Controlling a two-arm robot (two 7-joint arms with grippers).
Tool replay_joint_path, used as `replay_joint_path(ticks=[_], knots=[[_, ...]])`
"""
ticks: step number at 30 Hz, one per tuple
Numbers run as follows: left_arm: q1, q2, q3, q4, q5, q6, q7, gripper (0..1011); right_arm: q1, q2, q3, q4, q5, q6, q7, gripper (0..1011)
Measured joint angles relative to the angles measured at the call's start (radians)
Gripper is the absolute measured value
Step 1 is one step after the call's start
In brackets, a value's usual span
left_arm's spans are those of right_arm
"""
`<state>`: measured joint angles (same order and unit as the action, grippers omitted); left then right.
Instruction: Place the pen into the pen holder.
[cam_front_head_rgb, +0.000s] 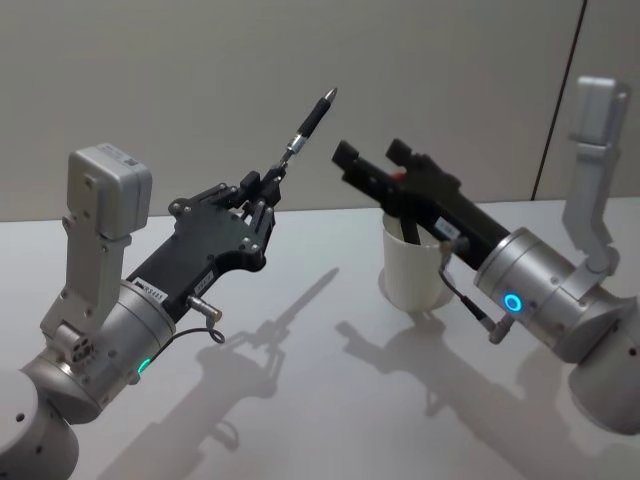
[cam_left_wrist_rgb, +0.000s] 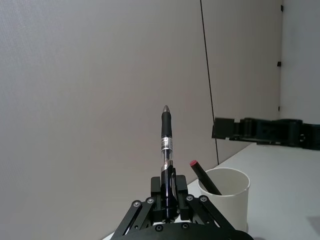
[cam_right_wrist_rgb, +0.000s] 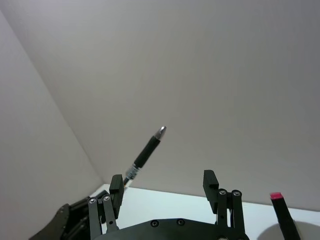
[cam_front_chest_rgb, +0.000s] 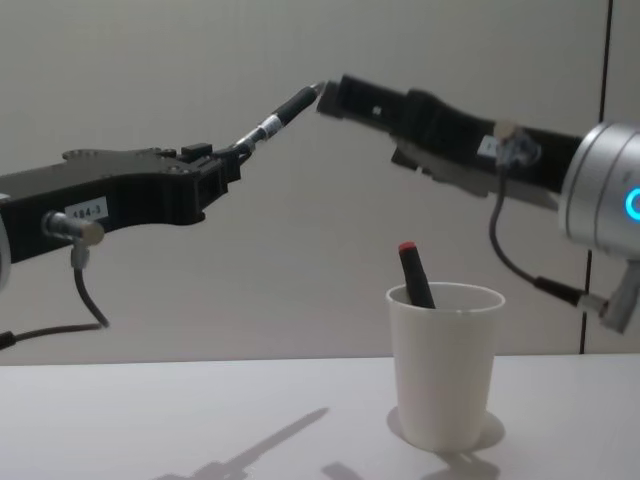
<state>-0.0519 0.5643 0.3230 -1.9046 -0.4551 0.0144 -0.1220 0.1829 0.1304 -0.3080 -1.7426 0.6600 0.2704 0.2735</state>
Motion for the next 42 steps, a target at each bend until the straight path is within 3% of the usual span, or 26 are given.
replay_joint_path(ticks=[8,15,24,42], knots=[[0.000,0.000,0.000,0.000,0.000,0.000,0.000,171,0.014,-0.010,-0.011,0.017,-0.021,0.039,-0.027,1001],[0.000,0.000,0.000,0.000,0.000,0.000,0.000,173,0.023,-0.021,-0.014,0.030,0.011,0.058,-0.033,1001],[0.000,0.000,0.000,0.000,0.000,0.000,0.000,172,0.031,-0.031,-0.009,0.042,0.098,0.062,-0.025,1001],[0.000,0.000,0.000,0.000,0.000,0.000,0.000,172,0.051,-0.060,0.006,0.079,0.354,0.057,-0.015,1001]])
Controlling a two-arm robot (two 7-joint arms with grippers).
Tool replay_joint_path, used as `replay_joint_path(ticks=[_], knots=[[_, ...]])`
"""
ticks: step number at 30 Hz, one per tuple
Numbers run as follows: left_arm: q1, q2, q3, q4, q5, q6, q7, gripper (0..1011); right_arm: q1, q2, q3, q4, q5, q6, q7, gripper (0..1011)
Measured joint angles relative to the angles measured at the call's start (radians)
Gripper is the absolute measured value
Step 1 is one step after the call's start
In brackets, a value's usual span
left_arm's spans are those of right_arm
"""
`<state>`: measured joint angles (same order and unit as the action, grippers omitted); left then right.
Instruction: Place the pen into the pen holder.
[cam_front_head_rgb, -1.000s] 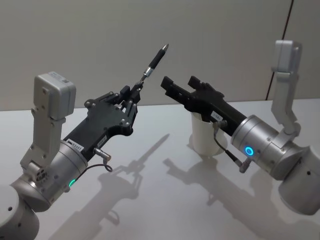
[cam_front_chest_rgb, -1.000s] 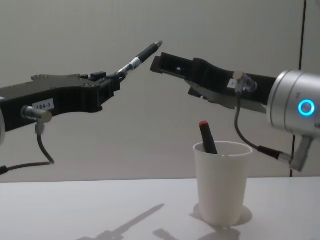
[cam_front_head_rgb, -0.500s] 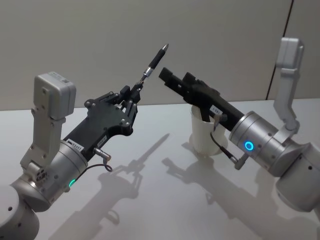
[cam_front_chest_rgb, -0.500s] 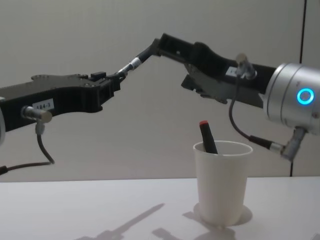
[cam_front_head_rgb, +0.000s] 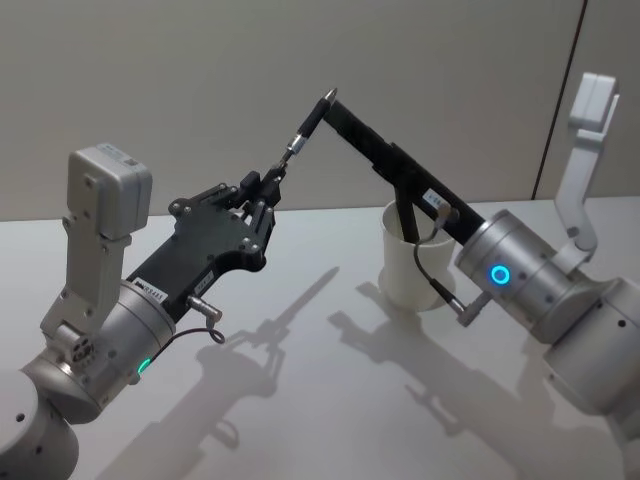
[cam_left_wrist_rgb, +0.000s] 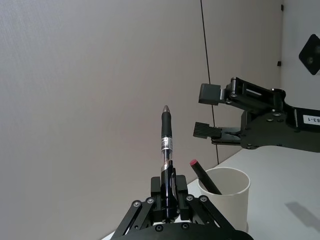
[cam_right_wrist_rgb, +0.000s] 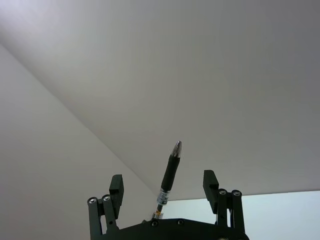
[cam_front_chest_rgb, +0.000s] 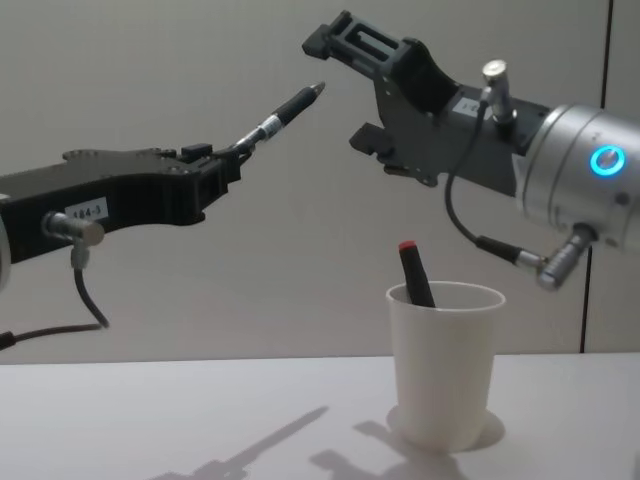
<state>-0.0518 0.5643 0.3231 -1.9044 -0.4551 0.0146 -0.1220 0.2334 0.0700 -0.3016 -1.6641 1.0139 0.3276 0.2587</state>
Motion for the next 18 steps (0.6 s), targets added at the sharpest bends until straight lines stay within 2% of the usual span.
replay_joint_path(ticks=[6,18], knots=[[0.000,0.000,0.000,0.000,0.000,0.000,0.000,172,0.022,-0.027,-0.010,0.042,0.056,0.006,-0.028,1001],[0.000,0.000,0.000,0.000,0.000,0.000,0.000,173,0.061,-0.074,-0.037,0.124,0.100,0.003,-0.058,1001]])
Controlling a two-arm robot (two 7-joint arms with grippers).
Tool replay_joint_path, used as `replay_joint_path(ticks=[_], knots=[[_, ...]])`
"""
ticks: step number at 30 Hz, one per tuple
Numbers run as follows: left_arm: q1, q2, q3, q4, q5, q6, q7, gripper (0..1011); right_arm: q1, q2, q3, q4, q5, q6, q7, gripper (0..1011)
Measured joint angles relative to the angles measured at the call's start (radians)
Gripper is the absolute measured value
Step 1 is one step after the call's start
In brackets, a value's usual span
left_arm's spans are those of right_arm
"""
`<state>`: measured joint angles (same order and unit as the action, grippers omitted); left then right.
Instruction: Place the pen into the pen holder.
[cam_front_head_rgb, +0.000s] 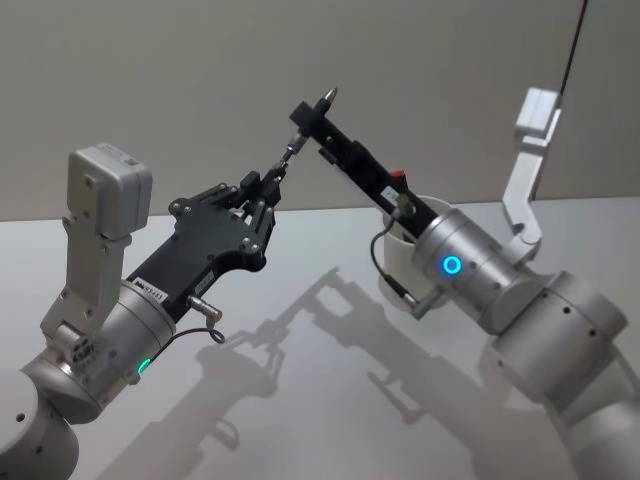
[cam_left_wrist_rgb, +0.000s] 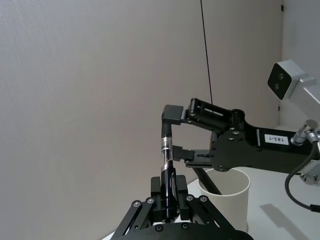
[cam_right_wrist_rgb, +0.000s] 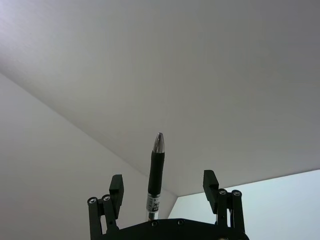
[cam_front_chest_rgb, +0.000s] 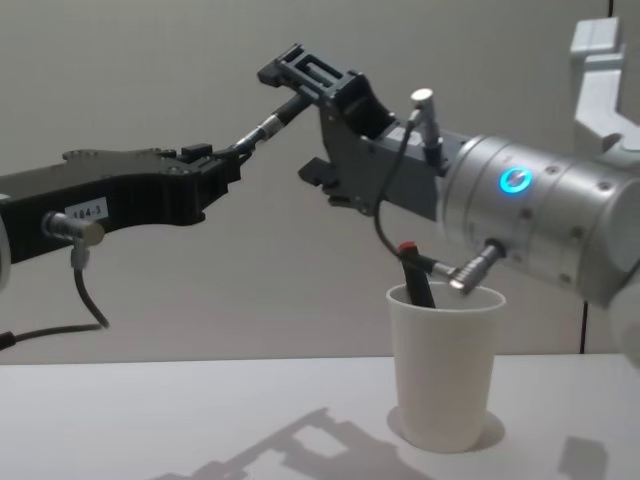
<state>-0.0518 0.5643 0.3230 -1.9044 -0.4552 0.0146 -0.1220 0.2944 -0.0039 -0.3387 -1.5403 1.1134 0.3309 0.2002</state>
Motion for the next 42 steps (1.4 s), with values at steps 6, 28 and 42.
replay_joint_path(ticks=[6,28,42], knots=[[0.000,0.000,0.000,0.000,0.000,0.000,0.000,172,0.017,-0.019,-0.014,0.029,0.013,-0.001,-0.001,1001],[0.000,0.000,0.000,0.000,0.000,0.000,0.000,173,0.043,-0.035,-0.035,0.057,0.032,-0.018,-0.001,1001],[0.000,0.000,0.000,0.000,0.000,0.000,0.000,173,0.045,-0.030,-0.042,0.060,0.042,-0.025,0.004,1001]])
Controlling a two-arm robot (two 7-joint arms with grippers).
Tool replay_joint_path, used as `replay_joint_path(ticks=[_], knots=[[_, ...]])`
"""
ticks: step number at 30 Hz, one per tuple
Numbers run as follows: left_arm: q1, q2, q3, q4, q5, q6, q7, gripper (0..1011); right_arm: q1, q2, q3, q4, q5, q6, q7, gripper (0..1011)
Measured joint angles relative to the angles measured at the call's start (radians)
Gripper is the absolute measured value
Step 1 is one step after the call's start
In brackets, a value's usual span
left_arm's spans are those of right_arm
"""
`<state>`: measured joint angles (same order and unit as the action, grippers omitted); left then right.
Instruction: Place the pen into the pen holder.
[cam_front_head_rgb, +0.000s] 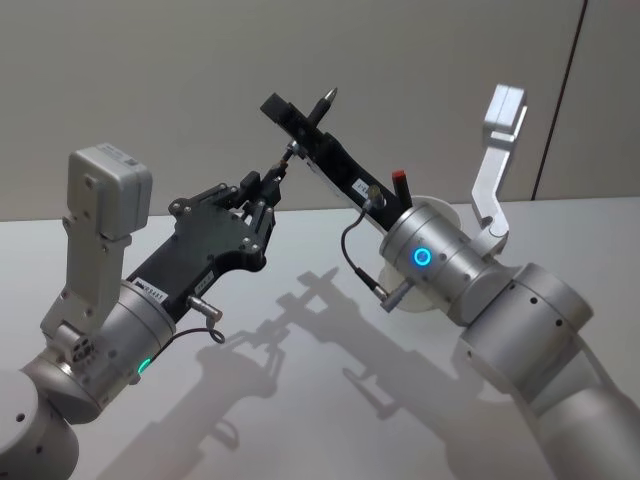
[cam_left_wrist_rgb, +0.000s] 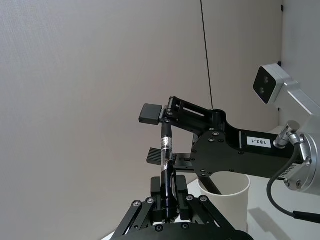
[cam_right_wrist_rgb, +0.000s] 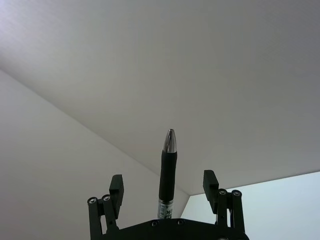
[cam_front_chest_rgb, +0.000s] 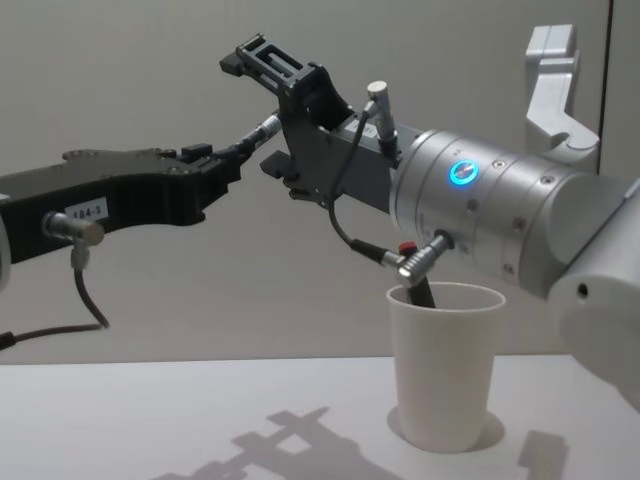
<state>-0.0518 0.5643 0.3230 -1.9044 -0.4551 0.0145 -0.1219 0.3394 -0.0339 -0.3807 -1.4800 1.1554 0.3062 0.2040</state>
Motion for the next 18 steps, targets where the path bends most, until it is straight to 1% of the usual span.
replay_joint_path(ticks=[18], knots=[[0.000,0.000,0.000,0.000,0.000,0.000,0.000,172,0.009,0.008,-0.004,0.023,-0.001,-0.016,0.002,1001]])
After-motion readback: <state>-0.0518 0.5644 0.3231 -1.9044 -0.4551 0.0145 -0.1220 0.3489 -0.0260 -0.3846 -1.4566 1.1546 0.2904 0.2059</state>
